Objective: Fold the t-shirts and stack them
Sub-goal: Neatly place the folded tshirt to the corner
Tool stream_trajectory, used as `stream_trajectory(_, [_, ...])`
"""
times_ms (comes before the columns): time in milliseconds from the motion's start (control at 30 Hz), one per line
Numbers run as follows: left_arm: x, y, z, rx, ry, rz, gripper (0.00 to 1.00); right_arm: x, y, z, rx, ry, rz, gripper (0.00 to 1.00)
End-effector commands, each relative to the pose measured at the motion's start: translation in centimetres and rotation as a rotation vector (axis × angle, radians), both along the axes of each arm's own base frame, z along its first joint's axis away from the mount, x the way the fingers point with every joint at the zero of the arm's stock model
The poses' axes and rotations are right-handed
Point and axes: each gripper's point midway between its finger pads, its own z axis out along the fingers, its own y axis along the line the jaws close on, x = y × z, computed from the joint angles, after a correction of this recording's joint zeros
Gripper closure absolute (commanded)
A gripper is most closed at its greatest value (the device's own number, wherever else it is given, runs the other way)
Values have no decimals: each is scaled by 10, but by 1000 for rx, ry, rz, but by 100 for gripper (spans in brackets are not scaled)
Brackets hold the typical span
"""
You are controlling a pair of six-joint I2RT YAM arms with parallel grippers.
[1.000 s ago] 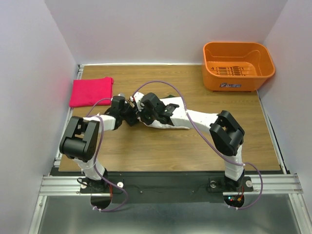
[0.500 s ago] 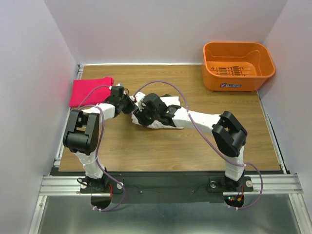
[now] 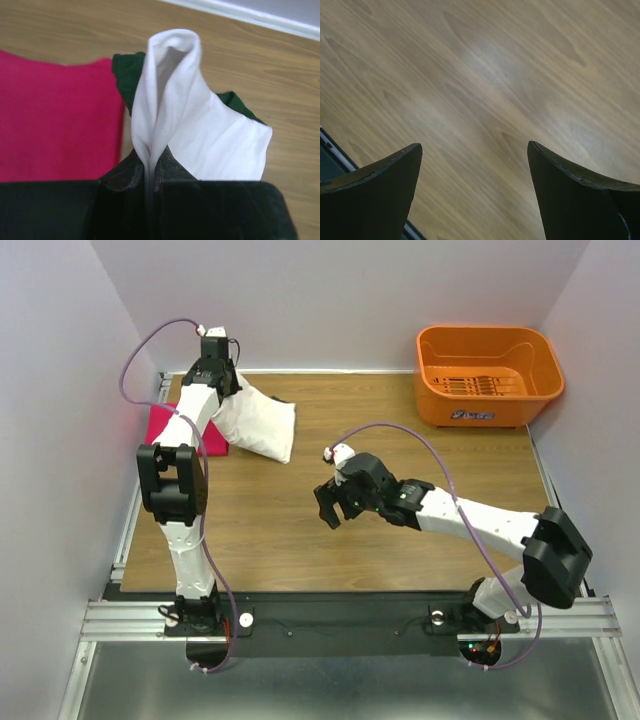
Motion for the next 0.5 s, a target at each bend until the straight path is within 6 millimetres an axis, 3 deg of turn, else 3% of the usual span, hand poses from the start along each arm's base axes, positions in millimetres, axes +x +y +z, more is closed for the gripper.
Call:
stream_trajectory(0, [-10, 49, 11, 284, 98, 65, 100, -13, -13, 10, 26, 37, -60, 8])
stream_trajectory(133, [-2, 69, 28, 383, 98, 105, 100, -22, -33, 10, -12, 54, -100, 8])
stream_trajectory(233, [1, 70, 39, 422, 83, 74, 100, -24, -44, 10, -14, 59, -147, 7])
stream_trajectory(467, [2, 85, 76, 568, 57, 25, 100, -28, -47, -2, -67, 116, -163, 7])
